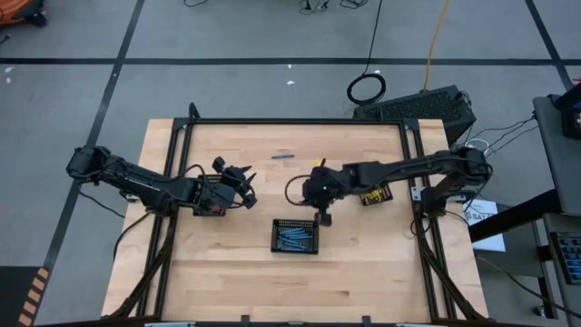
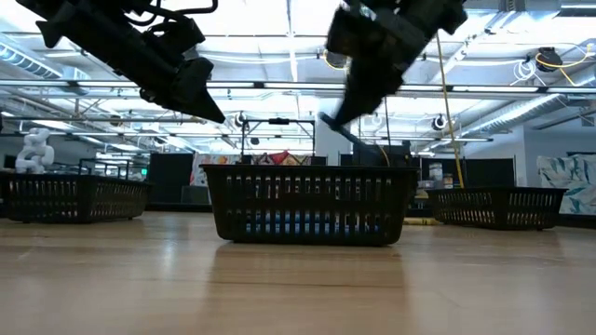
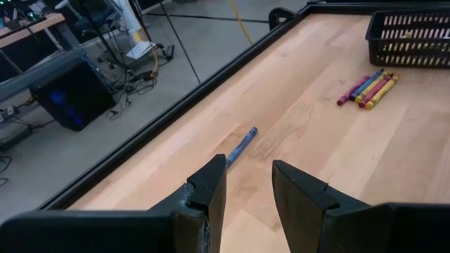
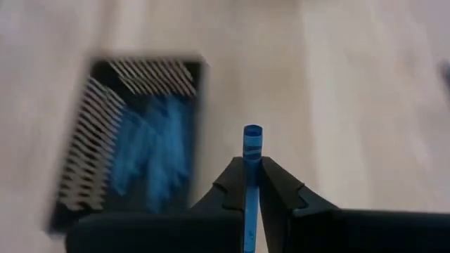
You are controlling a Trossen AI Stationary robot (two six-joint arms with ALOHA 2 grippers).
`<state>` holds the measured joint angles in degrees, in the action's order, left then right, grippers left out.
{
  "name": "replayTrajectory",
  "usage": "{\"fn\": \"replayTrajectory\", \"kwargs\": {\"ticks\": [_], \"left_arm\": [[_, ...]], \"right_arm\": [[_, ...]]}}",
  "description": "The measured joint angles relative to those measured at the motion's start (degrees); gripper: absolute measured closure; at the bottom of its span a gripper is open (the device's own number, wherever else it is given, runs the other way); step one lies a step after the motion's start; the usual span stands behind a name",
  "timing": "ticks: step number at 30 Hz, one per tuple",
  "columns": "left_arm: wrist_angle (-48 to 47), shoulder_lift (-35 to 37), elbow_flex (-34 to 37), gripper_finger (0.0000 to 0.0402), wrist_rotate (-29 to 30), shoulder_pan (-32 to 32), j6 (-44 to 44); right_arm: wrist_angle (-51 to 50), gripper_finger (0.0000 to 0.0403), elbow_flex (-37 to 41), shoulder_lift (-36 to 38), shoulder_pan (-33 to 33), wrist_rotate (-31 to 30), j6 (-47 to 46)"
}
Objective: Sort crayons
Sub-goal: Put the blue crayon into the center black basket
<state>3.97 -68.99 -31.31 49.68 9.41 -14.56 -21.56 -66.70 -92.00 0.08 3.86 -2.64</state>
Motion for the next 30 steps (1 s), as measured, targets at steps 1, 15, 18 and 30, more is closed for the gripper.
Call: {"fn": "replayTrajectory", "kwargs": {"ticks": [1,15,18,30], "left_arm": [[0.14,0.0,0.0,0.0281,-0.01,0.0,0.0],[-0.05,0.0,-0.02,0.0281,-0.03,1.29,-1.6],[-0.04,0.0,-0.02,0.0281,-0.02,1.27,-1.6],[23.21,-4.78,-0.02,0.0281,-5.64,14.13,16.34]], "right_arm": [[2.47,0.0399,0.0,-0.22,1.0,1.52,-0.29],[39.62,0.0401,4.51,-9.29,9.15,3.58,-3.49],[54.33,0.0402,10.97,-9.42,10.54,-1.7,-5.91],[103.08,0.0402,31.19,-9.36,23.4,-36.98,0.02]]}}
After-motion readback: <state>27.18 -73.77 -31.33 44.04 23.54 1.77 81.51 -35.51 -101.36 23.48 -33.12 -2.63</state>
